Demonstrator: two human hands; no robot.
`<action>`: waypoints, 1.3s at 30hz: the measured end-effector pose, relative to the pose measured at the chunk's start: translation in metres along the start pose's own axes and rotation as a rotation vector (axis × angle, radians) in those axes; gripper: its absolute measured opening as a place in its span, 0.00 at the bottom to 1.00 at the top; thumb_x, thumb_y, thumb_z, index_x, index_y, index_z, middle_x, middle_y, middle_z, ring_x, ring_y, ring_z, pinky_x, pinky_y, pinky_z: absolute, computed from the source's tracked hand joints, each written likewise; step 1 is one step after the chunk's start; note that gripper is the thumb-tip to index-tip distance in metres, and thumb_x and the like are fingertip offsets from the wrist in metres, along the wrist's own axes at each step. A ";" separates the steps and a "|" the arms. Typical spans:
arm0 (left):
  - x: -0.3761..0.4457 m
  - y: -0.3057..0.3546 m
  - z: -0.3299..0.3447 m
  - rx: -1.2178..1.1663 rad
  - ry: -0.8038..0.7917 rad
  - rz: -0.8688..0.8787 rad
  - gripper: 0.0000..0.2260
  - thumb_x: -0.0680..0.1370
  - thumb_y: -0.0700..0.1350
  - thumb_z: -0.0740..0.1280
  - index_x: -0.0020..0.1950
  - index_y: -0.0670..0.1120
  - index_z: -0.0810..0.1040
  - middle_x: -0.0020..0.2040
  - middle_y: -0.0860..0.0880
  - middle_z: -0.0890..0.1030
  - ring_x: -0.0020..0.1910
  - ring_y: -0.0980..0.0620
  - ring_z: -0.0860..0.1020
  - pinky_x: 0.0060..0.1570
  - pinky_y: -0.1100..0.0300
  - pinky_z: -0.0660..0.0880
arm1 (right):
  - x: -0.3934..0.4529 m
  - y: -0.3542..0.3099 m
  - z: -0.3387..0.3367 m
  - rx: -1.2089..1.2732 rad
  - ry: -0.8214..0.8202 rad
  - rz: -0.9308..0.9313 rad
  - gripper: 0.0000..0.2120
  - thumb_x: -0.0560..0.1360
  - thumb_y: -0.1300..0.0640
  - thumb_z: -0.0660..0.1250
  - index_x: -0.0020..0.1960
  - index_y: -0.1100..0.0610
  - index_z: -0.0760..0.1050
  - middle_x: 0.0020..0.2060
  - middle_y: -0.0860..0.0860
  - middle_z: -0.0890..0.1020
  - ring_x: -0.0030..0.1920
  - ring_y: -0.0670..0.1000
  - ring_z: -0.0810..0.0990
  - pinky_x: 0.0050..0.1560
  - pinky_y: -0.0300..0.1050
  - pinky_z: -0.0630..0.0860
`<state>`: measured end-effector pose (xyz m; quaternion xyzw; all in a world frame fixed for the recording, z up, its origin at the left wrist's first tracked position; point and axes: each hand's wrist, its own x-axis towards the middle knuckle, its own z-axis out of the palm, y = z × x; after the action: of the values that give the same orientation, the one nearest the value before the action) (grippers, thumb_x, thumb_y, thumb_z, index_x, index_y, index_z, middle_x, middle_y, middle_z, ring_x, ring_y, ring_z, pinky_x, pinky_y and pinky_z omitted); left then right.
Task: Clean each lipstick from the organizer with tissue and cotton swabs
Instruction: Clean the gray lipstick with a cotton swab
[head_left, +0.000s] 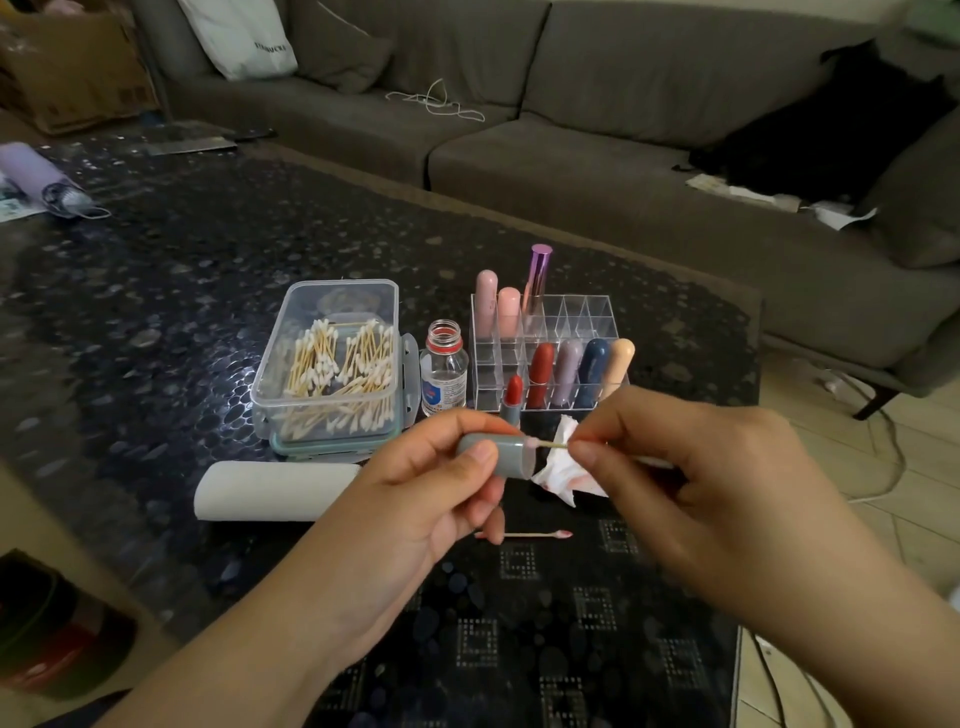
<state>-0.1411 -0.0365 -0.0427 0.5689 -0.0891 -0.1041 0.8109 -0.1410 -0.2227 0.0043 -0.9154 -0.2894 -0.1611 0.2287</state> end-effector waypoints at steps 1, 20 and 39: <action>0.000 0.000 0.000 -0.002 -0.001 -0.002 0.09 0.71 0.43 0.64 0.45 0.46 0.83 0.37 0.44 0.72 0.32 0.55 0.70 0.35 0.61 0.73 | 0.001 0.001 0.001 -0.023 -0.001 0.014 0.08 0.74 0.46 0.59 0.41 0.47 0.74 0.25 0.43 0.74 0.27 0.44 0.72 0.26 0.33 0.66; 0.002 0.002 0.003 -0.105 0.011 -0.079 0.08 0.75 0.50 0.63 0.43 0.48 0.79 0.30 0.49 0.67 0.29 0.54 0.62 0.30 0.61 0.65 | -0.002 0.001 0.003 0.154 -0.053 0.030 0.05 0.72 0.52 0.66 0.37 0.48 0.75 0.23 0.38 0.68 0.25 0.38 0.69 0.26 0.24 0.61; 0.004 -0.001 0.005 -0.085 0.063 -0.002 0.10 0.70 0.43 0.60 0.37 0.48 0.81 0.32 0.47 0.71 0.29 0.55 0.67 0.29 0.62 0.70 | -0.002 -0.001 0.004 0.099 -0.076 -0.014 0.07 0.74 0.46 0.59 0.40 0.46 0.73 0.23 0.39 0.67 0.26 0.38 0.69 0.26 0.27 0.62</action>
<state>-0.1391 -0.0425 -0.0420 0.5371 -0.0585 -0.0909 0.8366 -0.1423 -0.2203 0.0004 -0.9064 -0.3120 -0.1132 0.2614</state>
